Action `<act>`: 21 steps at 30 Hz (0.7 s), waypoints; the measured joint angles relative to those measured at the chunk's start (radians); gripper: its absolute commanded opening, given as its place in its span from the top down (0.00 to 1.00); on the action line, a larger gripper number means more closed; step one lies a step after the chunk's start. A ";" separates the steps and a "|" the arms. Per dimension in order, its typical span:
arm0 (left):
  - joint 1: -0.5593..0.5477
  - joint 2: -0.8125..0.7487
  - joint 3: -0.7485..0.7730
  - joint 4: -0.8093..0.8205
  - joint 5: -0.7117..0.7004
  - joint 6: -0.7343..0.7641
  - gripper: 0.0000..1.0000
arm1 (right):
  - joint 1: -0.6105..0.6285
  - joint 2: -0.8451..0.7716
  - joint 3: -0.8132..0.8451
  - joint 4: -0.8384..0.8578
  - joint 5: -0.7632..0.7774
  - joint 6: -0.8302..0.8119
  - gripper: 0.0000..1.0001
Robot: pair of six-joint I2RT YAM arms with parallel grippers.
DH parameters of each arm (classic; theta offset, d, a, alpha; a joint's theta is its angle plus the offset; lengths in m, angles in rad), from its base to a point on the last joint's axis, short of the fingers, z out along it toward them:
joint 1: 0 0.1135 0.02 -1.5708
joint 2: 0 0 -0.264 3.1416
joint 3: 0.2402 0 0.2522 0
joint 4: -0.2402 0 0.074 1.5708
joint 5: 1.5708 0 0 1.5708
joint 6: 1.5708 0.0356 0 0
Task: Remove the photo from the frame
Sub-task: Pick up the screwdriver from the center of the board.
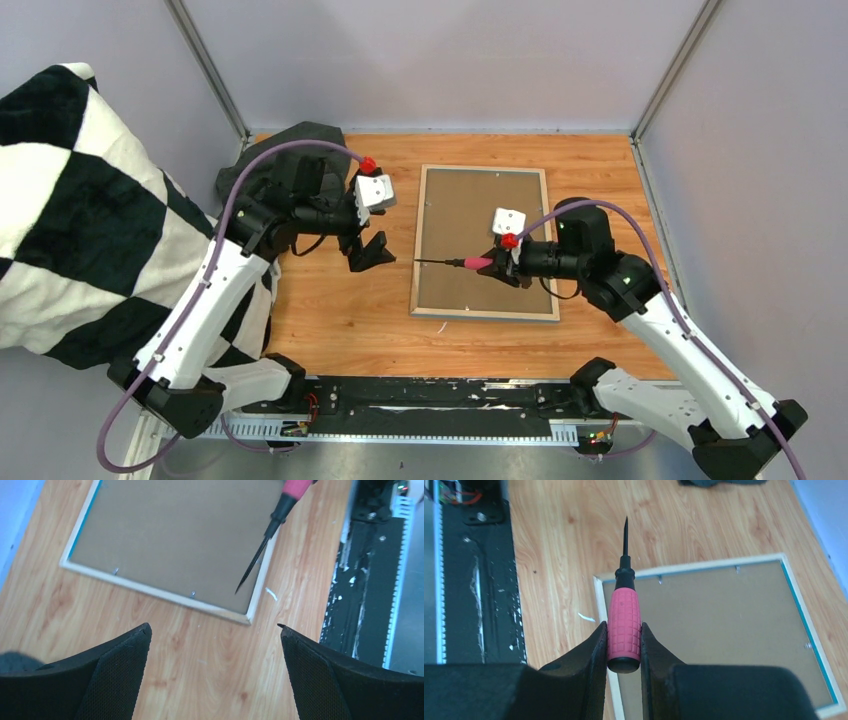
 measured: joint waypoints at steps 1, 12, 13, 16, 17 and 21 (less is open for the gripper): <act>0.000 0.013 0.021 0.000 0.030 0.006 0.00 | 0.000 0.011 0.016 0.000 -0.021 0.009 1.00; -0.039 0.186 0.039 -0.032 0.229 0.032 0.01 | -0.049 0.164 0.063 0.008 -0.201 0.119 1.00; -0.049 0.190 0.039 -0.035 0.232 0.034 0.02 | -0.050 0.163 0.063 0.009 -0.204 0.122 1.00; -0.089 0.193 0.039 -0.040 0.241 0.037 0.04 | -0.051 0.144 0.062 0.029 -0.205 0.133 1.00; -0.105 0.193 0.039 -0.040 0.242 0.039 0.05 | -0.051 0.135 0.061 0.039 -0.205 0.135 1.00; -0.151 0.195 0.039 -0.042 0.243 0.041 0.10 | -0.057 0.108 0.044 0.065 -0.220 0.135 1.00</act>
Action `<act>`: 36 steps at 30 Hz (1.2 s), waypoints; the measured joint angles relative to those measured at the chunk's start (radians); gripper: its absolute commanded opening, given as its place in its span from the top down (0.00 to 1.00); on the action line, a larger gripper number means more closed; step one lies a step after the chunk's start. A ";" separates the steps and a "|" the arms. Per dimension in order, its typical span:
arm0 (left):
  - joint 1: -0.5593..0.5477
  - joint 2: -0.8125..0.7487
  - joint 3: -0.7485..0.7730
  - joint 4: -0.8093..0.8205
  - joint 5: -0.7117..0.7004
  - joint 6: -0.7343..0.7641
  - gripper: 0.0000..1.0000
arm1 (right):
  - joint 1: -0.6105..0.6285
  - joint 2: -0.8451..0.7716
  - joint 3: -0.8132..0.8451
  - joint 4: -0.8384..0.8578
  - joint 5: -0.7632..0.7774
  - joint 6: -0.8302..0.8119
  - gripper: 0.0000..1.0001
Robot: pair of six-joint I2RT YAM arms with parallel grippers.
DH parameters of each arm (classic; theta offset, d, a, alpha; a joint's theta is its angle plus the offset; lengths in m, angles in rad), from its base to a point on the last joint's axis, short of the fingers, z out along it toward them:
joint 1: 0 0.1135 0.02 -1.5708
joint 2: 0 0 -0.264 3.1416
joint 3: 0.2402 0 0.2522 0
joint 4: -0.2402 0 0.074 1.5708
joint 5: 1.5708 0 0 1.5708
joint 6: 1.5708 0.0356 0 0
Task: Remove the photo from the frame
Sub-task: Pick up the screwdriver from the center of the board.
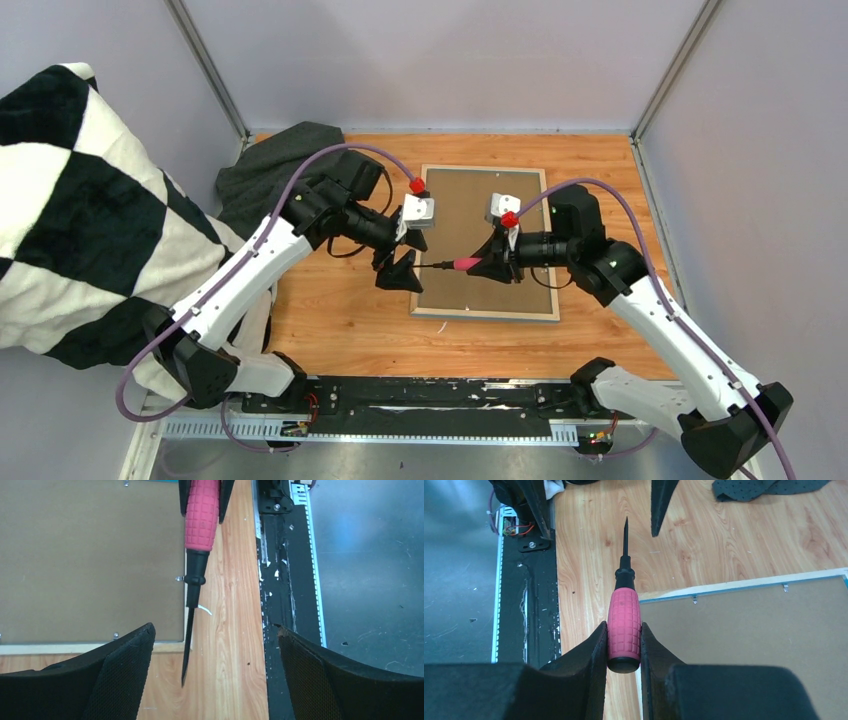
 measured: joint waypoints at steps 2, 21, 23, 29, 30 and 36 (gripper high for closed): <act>-0.010 0.006 0.001 -0.001 0.002 -0.001 0.15 | -0.001 -0.002 -0.008 0.005 -0.023 0.000 1.00; -0.068 0.118 0.035 -0.006 -0.028 -0.023 0.85 | -0.035 0.000 -0.021 0.047 -0.137 0.054 1.00; -0.073 0.121 0.035 -0.008 -0.028 -0.023 0.90 | -0.039 0.000 -0.029 0.053 -0.137 0.057 1.00; -0.077 0.141 0.035 -0.019 -0.026 -0.023 1.00 | -0.040 0.005 -0.040 0.059 -0.137 0.061 1.00; -0.078 0.145 0.035 -0.023 -0.026 -0.023 1.00 | -0.041 0.007 -0.044 0.061 -0.137 0.063 1.00; -0.078 0.160 0.035 -0.035 -0.026 -0.024 1.00 | -0.043 0.024 -0.048 0.066 -0.146 0.079 0.72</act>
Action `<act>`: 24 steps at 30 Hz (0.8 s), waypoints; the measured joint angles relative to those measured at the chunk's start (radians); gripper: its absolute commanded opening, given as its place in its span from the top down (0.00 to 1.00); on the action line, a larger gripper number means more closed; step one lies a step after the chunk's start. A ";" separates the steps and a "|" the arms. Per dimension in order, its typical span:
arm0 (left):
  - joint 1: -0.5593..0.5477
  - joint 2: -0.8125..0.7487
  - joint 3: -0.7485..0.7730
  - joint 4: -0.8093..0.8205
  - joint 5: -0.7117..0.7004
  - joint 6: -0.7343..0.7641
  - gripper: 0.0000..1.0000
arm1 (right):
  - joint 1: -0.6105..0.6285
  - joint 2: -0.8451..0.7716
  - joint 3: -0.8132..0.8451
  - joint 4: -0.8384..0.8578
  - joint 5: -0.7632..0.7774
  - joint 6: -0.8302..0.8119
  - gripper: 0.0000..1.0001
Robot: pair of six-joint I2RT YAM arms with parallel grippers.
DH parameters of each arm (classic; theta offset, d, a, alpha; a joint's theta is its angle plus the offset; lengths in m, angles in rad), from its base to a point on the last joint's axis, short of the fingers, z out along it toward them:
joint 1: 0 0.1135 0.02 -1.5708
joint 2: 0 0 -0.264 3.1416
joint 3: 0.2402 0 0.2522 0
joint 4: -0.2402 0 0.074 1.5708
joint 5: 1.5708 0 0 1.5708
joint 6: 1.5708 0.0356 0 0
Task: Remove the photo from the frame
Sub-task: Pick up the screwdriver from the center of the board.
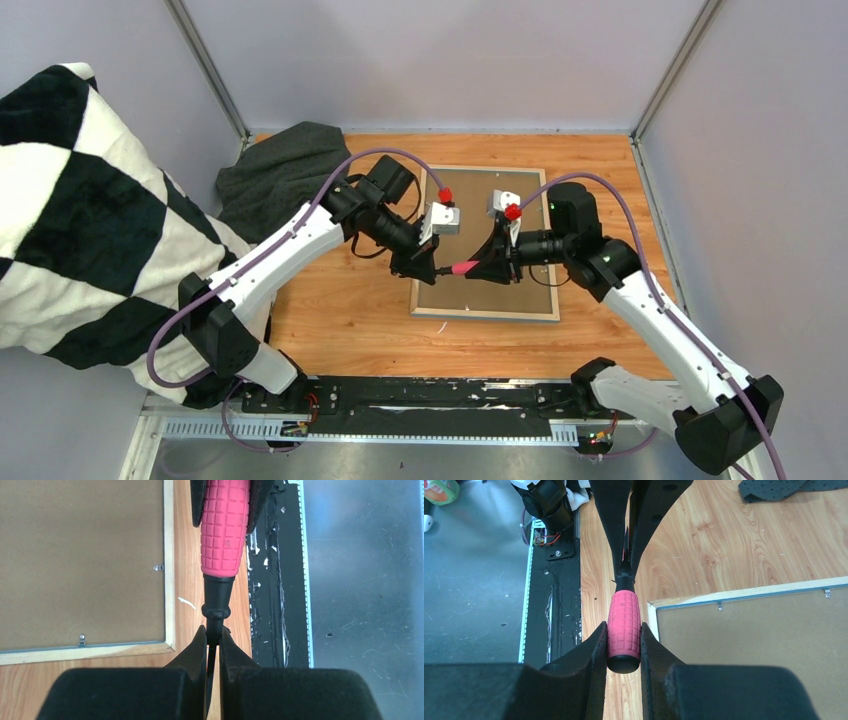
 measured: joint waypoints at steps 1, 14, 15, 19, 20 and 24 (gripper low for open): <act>0.000 0.002 0.000 -0.005 0.000 0.000 1.00 | 0.000 0.005 0.000 0.002 -0.006 0.002 0.68; -0.003 0.003 0.005 0.013 0.032 0.000 1.00 | -0.001 0.070 0.000 0.052 -0.089 0.069 0.43; -0.003 0.003 0.005 0.013 0.033 0.000 1.00 | -0.001 0.076 0.000 0.056 -0.095 0.076 0.41; -0.003 0.005 0.006 0.013 0.043 -0.001 1.00 | -0.001 0.083 -0.001 0.068 -0.100 0.086 0.32; -0.003 0.005 0.006 0.013 0.046 -0.001 1.00 | -0.001 0.082 -0.002 0.073 -0.103 0.087 0.31; 0.004 0.005 0.006 0.013 0.068 -0.001 1.00 | -0.005 0.081 -0.009 0.096 -0.104 0.099 0.25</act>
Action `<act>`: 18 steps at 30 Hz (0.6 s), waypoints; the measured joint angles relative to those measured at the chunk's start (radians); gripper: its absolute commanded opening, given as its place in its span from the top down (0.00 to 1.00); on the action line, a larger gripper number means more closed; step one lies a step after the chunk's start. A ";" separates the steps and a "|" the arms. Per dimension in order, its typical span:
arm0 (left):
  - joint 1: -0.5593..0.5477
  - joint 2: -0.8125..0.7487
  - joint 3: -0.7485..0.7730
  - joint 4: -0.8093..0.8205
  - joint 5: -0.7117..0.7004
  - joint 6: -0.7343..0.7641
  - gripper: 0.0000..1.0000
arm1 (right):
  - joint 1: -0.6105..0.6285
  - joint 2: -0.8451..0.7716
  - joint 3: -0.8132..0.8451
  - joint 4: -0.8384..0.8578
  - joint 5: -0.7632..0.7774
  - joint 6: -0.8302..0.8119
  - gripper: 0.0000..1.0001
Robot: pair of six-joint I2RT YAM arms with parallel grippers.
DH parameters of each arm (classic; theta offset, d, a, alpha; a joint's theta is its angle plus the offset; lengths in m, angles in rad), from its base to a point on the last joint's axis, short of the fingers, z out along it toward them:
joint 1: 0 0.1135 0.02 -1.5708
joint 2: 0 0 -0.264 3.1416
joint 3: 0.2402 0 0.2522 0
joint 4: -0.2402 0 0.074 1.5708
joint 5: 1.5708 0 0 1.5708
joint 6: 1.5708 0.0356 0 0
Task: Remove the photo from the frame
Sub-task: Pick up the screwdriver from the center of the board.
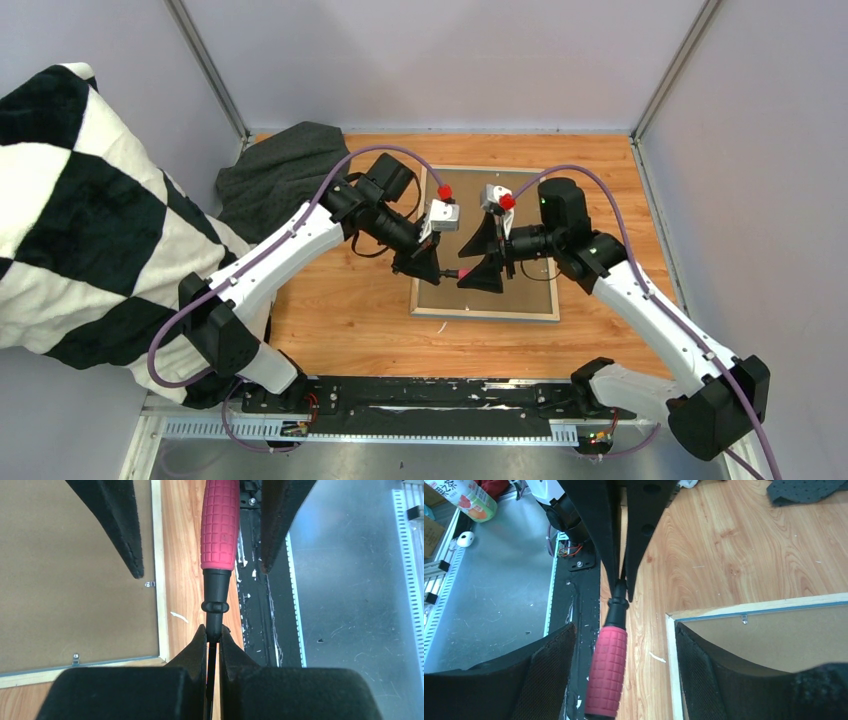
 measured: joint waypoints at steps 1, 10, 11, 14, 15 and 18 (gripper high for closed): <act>0.004 0.000 0.000 0.000 0.008 0.000 1.00 | -0.004 -0.001 -0.003 0.006 0.000 0.005 0.24; 0.049 0.000 0.039 0.001 0.056 -0.006 1.00 | -0.077 -0.007 -0.060 0.186 -0.002 0.160 0.20; 0.049 0.000 0.042 0.001 0.056 -0.006 1.00 | -0.077 -0.005 -0.060 0.203 -0.004 0.175 0.20; 0.049 0.000 0.049 0.001 0.057 -0.010 1.00 | -0.077 0.010 -0.060 0.275 -0.021 0.239 0.20; 0.049 0.000 0.051 0.001 0.057 -0.014 1.00 | -0.077 0.019 -0.060 0.300 -0.026 0.261 0.21; 0.049 0.000 0.061 0.001 0.056 -0.022 1.00 | -0.078 0.037 -0.065 0.362 -0.036 0.320 0.21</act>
